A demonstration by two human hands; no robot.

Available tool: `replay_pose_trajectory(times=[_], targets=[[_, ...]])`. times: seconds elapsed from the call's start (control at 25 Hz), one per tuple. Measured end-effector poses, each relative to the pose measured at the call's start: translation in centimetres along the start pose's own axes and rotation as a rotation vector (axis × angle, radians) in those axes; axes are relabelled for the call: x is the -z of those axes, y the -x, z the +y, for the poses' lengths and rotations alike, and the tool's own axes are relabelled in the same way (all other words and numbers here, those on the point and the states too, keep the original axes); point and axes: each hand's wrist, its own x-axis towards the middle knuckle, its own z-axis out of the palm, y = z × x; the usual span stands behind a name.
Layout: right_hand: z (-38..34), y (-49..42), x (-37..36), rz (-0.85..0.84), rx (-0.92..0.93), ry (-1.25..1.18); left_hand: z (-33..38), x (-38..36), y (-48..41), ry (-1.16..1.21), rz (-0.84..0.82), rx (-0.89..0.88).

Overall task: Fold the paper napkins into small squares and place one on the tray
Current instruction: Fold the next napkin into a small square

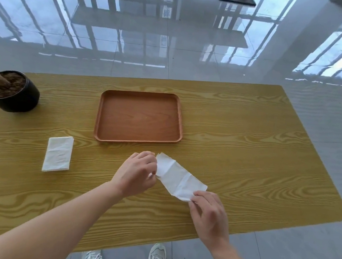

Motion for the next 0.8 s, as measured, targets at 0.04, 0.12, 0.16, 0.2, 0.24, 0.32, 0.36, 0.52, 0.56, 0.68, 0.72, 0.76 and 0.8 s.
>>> replay_pose_trajectory(times=[0.04, 0.12, 0.16, 0.2, 0.24, 0.32, 0.36, 0.52, 0.56, 0.68, 0.72, 0.76, 0.8], targets=[[-0.4, -0.5, 0.3, 0.012, -0.004, -0.056, -0.2, 0.6, 0.7, 0.069, 0.019, 0.053], [-1.7, -1.9, 0.9, 0.007, -0.045, -0.164, -0.6, 2.1, 2.3, 0.181, 0.027, 0.176], [-2.4, -2.7, 1.2, -0.016, -0.086, -0.226, -0.8, 2.9, 3.0, 0.240, 0.025, 0.248], [-3.2, -3.5, 1.2, -0.055, -0.134, -0.301, -1.0, 3.8, 3.7, 0.321, 0.030, 0.326], [-4.1, -4.4, 1.2, -0.111, -0.191, -0.389, -1.3, 4.5, 4.4, 0.422, 0.046, 0.401], [-5.8, -6.3, 0.8, -0.260, -0.353, -0.628, -2.0, 5.8, 5.9, 0.603, 0.113, 0.532], [-6.5, -7.2, 0.6, -0.343, -0.460, -0.768, -2.3, 6.2, 6.5, 0.657, 0.156, 0.596], [-9.1, -9.6, -1.2, -0.588, -0.710, -1.023, -4.0, 6.9, 9.1, 0.845, 0.340, 0.876], [-9.4, -10.0, -1.8, -0.594, -0.739, -1.021, -4.4, 6.8, 9.5, 0.914, 0.372, 0.945], [-10.1, -10.8, -3.9, -0.578, -0.815, -0.986, -5.6, 6.5, 10.1, 0.998, 0.344, 1.104], [-10.3, -10.9, -4.4, -0.573, -0.829, -0.956, -5.7, 6.2, 10.3, 0.986, 0.300, 1.144], [-10.4, -11.0, -4.8, -0.562, -0.834, -0.917, -5.6, 6.0, 10.5, 0.947, 0.248, 1.168], [-10.4, -10.9, -5.1, -0.542, -0.829, -0.867, -5.5, 5.7, 10.8, 0.856, 0.209, 1.166]])
